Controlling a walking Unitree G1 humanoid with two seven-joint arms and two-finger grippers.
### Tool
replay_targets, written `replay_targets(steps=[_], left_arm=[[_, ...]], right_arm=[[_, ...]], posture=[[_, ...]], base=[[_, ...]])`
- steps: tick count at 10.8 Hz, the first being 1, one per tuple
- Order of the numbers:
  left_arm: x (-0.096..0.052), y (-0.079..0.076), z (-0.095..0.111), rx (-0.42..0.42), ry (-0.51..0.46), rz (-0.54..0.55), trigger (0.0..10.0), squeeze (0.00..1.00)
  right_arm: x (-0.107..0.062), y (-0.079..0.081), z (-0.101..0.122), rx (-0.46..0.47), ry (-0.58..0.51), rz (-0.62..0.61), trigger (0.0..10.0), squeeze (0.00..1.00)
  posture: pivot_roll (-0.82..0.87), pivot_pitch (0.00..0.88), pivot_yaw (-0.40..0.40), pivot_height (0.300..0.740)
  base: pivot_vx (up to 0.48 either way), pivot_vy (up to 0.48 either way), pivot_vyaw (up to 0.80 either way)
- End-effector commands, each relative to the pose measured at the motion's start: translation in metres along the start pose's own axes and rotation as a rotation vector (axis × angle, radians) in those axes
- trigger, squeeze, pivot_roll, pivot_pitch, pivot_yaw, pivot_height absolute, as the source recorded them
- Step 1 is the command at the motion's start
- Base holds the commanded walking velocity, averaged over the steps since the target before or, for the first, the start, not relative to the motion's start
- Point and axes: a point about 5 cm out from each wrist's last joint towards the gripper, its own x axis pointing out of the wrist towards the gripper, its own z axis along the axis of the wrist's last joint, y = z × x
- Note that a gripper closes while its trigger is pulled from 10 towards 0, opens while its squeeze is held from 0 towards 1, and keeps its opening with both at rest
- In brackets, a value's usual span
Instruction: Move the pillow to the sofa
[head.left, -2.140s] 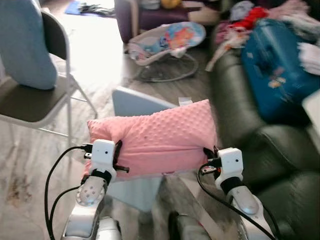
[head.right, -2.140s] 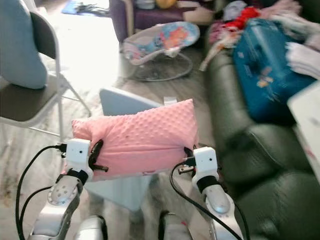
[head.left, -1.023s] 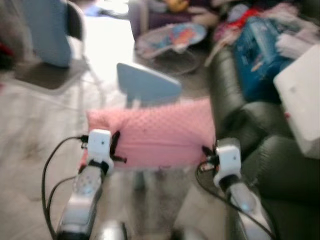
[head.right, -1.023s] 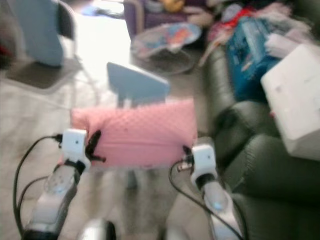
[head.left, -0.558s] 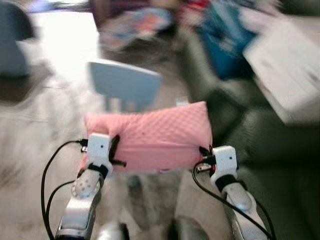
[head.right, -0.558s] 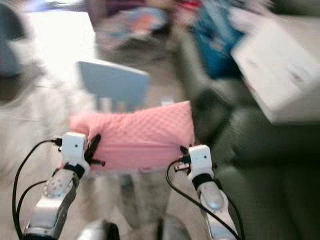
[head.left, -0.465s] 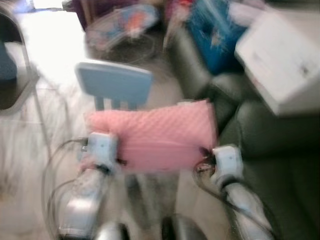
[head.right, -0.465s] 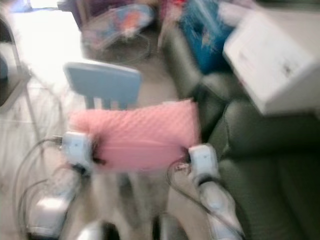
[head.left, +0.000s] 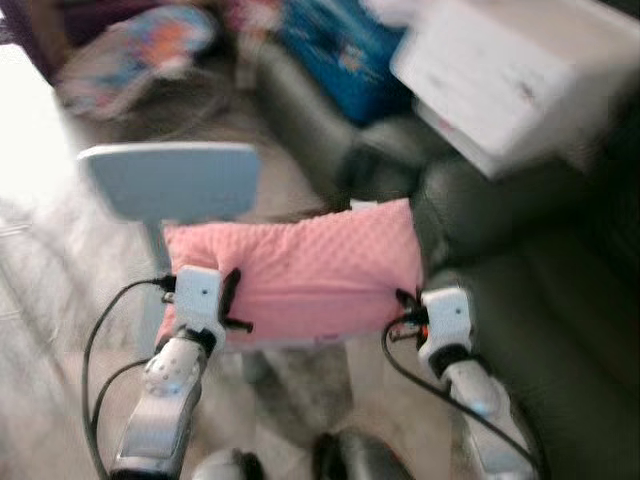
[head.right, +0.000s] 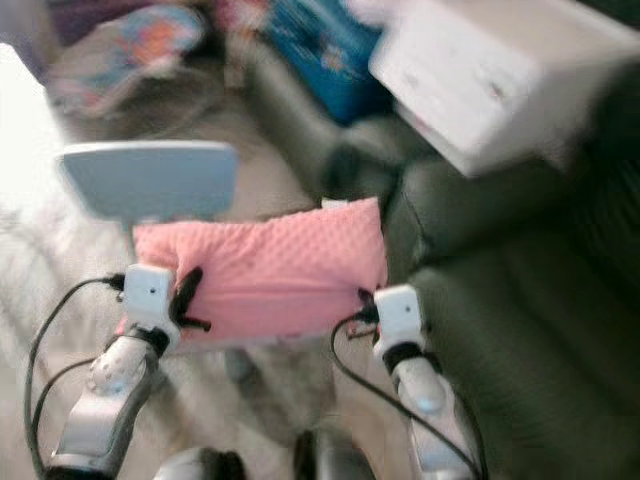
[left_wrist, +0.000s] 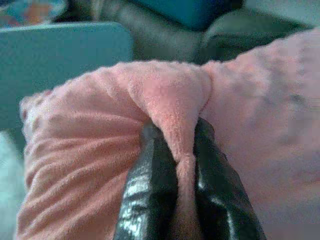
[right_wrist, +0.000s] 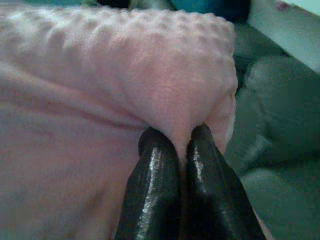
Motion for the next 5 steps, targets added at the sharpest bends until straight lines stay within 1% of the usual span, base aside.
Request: replay_targets(steps=[1,4,5], left_arm=[[-0.0016,-0.0009,0.0009,0.017,-0.009,-0.013,10.0,0.0],[-0.0009,-0.0014,0.0024,0.018,-0.021,-0.02,10.0,0.0],[-0.0016,-0.0029,0.0027,0.01,-0.024,-0.038,10.0,0.0]], right_arm=[[0.0005,-0.0014,0.0023,0.002,-0.015,-0.014,10.0,0.0],[0.0035,-0.0028,0.0041,-0.006,-0.021,-0.011,10.0,0.0],[0.0033,-0.002,0.0036,-0.004,-0.02,-0.011,10.0,0.0]], posture=[[-0.04,0.108,-0.045,0.74],[-0.04,0.106,-0.046,0.74],[-0.04,0.105,-0.044,0.74]], base=[[0.0,0.0,-0.8],[0.0,0.0,-0.8],[0.0,0.0,-0.8]])
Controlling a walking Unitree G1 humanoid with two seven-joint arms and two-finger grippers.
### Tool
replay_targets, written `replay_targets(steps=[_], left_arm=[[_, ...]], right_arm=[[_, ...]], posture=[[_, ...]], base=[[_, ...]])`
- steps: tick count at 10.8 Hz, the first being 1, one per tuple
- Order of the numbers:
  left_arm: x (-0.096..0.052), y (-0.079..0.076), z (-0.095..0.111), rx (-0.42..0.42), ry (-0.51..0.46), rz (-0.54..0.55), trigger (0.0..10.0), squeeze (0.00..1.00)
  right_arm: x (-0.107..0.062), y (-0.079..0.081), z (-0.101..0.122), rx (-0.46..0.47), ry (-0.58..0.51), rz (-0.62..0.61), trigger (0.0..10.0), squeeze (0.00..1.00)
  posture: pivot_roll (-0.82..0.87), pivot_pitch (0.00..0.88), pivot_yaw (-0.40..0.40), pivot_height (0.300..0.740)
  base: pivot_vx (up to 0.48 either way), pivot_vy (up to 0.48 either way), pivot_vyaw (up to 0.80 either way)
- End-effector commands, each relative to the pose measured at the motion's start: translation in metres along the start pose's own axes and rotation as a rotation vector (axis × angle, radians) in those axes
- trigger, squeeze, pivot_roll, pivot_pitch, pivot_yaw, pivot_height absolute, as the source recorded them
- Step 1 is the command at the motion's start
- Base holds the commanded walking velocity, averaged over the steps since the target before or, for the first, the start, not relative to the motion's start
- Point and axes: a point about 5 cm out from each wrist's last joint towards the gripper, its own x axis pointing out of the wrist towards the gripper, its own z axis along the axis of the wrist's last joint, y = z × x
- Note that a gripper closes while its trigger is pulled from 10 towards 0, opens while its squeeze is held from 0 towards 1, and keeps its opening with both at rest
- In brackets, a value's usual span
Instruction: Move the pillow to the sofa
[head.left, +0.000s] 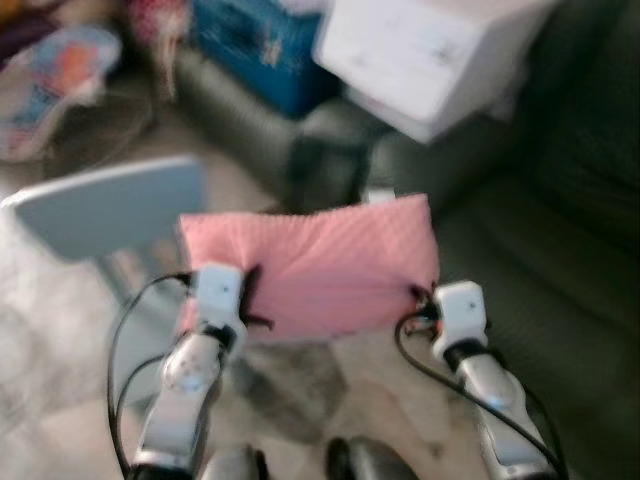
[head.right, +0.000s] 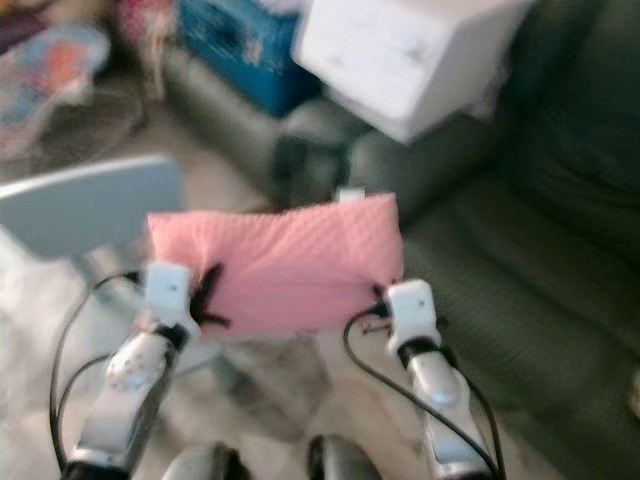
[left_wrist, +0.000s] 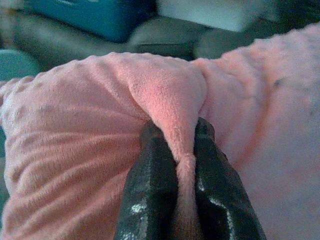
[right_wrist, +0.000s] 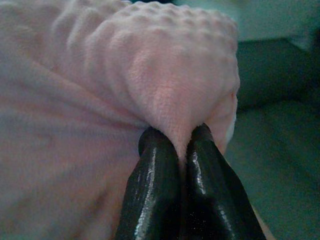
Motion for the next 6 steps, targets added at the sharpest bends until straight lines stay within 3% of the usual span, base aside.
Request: replay_targets(steps=[1,6], left_arm=[[-0.0019,0.0009,0.0022,-0.003,-0.014,-0.011,10.0,0.0],[0.002,-0.0017,0.0058,-0.029,-0.035,-0.039,10.0,0.0]], right_arm=[[-0.0008,0.0011,-0.0005,-0.002,-0.001,-0.001,10.0,0.0],[-0.0073,0.0004,-0.0043,0.005,0.012,-0.011,10.0,0.0]], posture=[[-0.04,0.107,-0.043,0.74],[-0.05,0.114,-0.056,0.74]], base=[[0.0,0.0,-0.8],[0.0,0.0,-0.8]])
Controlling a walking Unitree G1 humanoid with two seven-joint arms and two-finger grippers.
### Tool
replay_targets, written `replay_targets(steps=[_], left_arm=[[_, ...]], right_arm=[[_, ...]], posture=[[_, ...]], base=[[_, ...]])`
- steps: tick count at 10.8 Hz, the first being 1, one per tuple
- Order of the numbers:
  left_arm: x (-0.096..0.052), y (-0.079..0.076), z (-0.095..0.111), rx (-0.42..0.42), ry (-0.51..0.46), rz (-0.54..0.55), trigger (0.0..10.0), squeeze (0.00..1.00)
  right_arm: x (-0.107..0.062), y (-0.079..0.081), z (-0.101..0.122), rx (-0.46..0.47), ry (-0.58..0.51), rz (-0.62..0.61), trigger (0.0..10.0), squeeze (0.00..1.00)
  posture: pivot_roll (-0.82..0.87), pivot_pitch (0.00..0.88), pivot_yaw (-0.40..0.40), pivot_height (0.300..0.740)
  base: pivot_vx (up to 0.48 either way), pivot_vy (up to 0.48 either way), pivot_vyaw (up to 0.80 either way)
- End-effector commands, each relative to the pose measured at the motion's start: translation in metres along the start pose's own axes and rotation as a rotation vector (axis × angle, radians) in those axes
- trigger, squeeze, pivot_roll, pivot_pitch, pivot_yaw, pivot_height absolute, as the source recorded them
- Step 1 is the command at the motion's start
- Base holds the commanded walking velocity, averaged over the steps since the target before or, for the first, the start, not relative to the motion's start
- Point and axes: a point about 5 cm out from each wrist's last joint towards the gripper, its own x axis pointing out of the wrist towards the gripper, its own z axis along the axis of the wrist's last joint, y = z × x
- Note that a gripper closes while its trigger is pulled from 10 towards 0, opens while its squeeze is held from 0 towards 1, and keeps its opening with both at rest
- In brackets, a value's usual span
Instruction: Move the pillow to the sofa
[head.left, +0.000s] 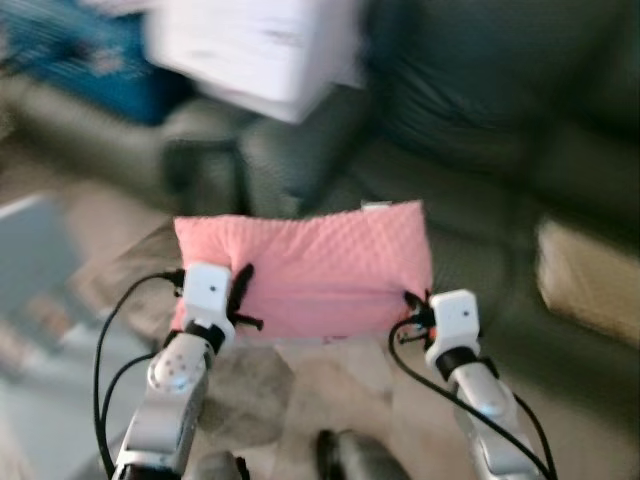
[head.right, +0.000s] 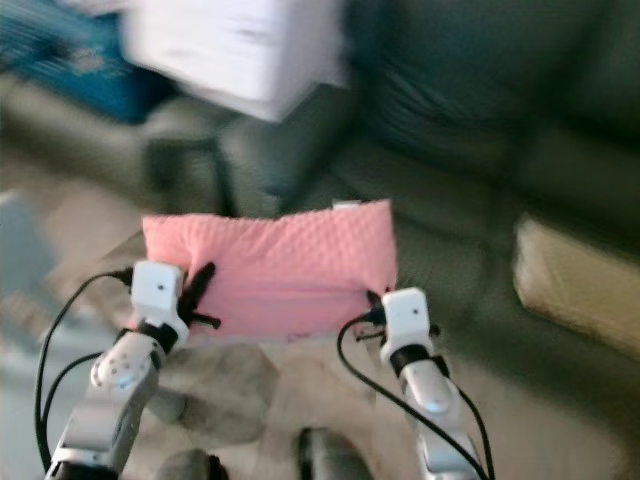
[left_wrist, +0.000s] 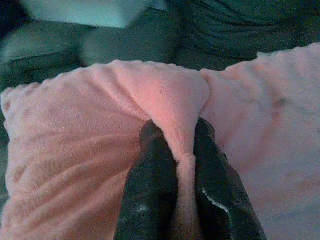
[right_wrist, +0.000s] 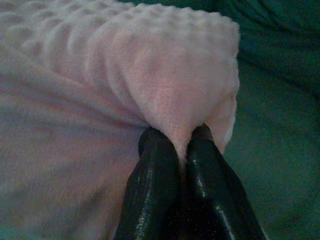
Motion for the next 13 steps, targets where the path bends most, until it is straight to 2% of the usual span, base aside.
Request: replay_targets(steps=[1,5,8,9,13], left_arm=[[0.0013,-0.0061,0.0036,-0.006,-0.021,-0.033,10.0,0.0],[0.0006,-0.0051,0.0039,-0.014,-0.027,-0.038,10.0,0.0],[0.0006,-0.0059,0.005,-0.017,-0.037,-0.057,10.0,0.0],[0.0004,-0.006,0.0052,-0.018,-0.039,-0.058,10.0,0.0],[-0.0003,-0.0059,0.0058,-0.019,-0.041,-0.064,10.0,0.0]], right_arm=[[-0.0018,-0.0044,0.0032,-0.008,-0.014,-0.021,10.0,0.0],[-0.0027,-0.0049,0.0039,-0.008,-0.016,-0.021,10.0,0.0],[-0.0001,-0.0097,0.007,-0.014,-0.028,-0.034,10.0,0.0],[-0.0009,-0.0089,0.0063,-0.014,-0.025,-0.031,10.0,0.0],[-0.0022,-0.0049,0.0052,-0.009,-0.022,-0.025,10.0,0.0]], posture=[[-0.05,0.117,-0.06,0.74],[-0.06,0.12,-0.048,0.74],[-0.06,0.123,-0.044,0.74],[-0.06,0.124,-0.044,0.74],[-0.06,0.13,-0.042,0.74]], base=[[0.0,0.0,-0.8],[0.0,0.0,-0.8],[0.315,0.0,0.0],[0.382,0.0,-0.8],[0.428,0.0,0.0]])
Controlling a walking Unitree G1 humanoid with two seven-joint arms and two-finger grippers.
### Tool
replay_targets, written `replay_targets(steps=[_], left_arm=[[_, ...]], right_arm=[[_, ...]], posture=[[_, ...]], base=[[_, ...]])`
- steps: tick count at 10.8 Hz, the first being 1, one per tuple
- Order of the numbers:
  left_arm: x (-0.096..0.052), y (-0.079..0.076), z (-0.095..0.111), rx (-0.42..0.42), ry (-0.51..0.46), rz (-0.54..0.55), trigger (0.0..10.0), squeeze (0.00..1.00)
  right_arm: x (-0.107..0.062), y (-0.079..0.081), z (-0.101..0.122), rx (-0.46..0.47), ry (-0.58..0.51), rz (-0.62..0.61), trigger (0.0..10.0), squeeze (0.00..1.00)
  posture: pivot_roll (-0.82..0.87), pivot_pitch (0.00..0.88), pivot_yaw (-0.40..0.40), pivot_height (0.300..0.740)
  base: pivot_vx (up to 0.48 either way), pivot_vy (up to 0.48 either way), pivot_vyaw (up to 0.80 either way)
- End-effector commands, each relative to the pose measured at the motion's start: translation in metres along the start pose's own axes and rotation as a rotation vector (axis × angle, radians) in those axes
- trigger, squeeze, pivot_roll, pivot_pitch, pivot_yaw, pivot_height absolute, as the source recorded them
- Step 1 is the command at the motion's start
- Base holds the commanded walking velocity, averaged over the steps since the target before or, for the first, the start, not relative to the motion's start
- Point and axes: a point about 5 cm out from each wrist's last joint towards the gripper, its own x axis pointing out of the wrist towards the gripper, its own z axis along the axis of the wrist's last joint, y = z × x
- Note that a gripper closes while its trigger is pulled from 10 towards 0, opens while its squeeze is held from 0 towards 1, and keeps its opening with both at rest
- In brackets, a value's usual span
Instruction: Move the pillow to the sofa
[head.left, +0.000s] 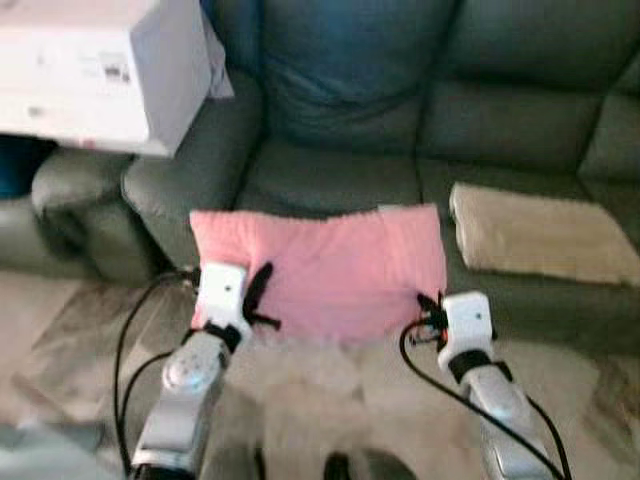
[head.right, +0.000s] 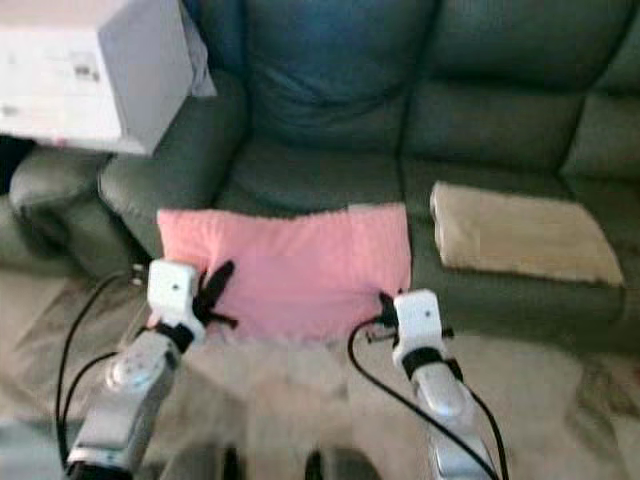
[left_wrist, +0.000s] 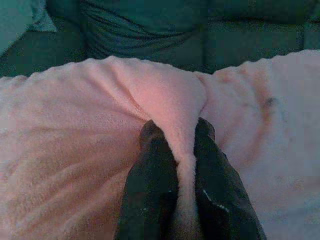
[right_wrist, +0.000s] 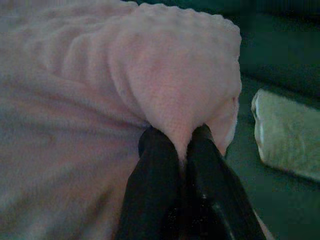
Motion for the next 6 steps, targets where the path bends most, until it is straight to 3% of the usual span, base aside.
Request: replay_targets(steps=[1,4,6], left_arm=[[-0.0028,0.003,0.0019,0.008,-0.01,-0.002,10.0,0.0],[-0.0027,0.0026,0.0019,0.007,-0.008,-0.005,10.0,0.0],[-0.0019,0.0023,0.002,0.005,-0.007,-0.007,10.0,0.0]], right_arm=[[0.0001,0.0039,0.0005,0.008,-0.003,0.01,10.0,0.0],[0.0014,0.0041,0.0005,0.008,-0.001,0.012,10.0,0.0],[0.002,0.0039,0.0001,0.007,0.003,0.01,10.0,0.0]], posture=[[-0.06,0.129,-0.042,0.74],[-0.05,0.13,-0.04,0.74],[-0.05,0.129,-0.039,0.74]], base=[[0.458,0.0,0.0],[0.455,0.0,0.0],[0.452,0.0,-0.8]])
